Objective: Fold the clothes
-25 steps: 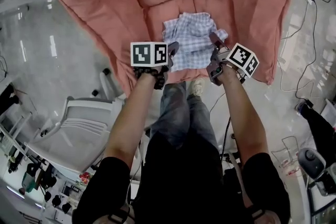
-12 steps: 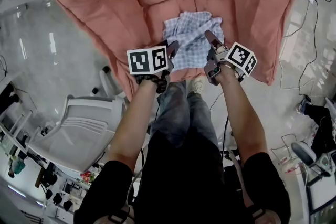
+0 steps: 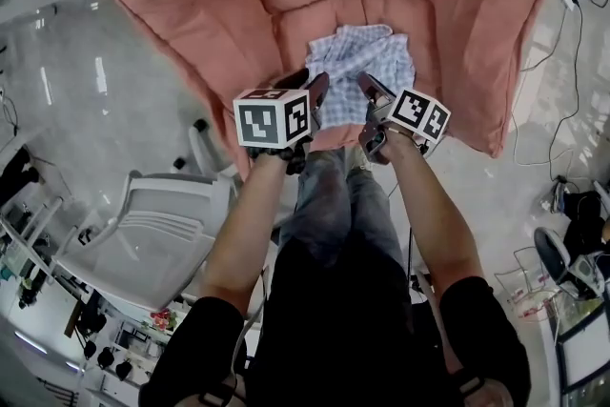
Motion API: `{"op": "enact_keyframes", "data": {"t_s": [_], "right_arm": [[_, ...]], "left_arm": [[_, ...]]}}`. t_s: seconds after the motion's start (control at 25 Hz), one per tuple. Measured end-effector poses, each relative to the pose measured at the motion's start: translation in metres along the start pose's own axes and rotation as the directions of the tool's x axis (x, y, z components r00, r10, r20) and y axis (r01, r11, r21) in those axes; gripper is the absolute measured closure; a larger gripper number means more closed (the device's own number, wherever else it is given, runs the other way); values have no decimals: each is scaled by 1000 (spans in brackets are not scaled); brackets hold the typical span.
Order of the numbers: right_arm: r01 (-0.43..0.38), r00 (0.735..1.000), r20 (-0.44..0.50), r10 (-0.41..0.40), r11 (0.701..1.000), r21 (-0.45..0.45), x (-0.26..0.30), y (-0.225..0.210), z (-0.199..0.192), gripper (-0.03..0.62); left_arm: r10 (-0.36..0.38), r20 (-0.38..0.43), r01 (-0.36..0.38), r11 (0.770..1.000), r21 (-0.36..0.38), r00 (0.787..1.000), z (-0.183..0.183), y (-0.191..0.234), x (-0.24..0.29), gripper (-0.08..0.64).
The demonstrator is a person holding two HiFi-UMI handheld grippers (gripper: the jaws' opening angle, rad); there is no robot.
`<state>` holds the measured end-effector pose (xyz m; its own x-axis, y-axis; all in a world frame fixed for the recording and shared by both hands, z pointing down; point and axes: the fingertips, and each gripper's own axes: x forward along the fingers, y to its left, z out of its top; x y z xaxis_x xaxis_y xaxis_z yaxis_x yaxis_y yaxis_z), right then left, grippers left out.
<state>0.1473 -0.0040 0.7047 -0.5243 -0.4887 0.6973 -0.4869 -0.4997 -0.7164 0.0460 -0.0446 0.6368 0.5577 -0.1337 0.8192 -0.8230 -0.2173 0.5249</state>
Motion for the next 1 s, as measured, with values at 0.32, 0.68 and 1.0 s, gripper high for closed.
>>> {"op": "enact_keyframes", "data": {"t_s": [0.32,0.68,1.0], "right_arm": [[18,996,-81,-22,999,-51,33,8,-26,501],[-10,999,-43,7,998,-56,60,38,12,493],[-29,999,-31,26,996,-84,79,38,25,494]], "left_arm": [[-6,-5,6,998,62,1000,-7,-4,-7,408],[-37,25,34,993,111,999,17,-9,-37,428],[-54,28,50,992,116,998,13,-6,-38,431]]}}
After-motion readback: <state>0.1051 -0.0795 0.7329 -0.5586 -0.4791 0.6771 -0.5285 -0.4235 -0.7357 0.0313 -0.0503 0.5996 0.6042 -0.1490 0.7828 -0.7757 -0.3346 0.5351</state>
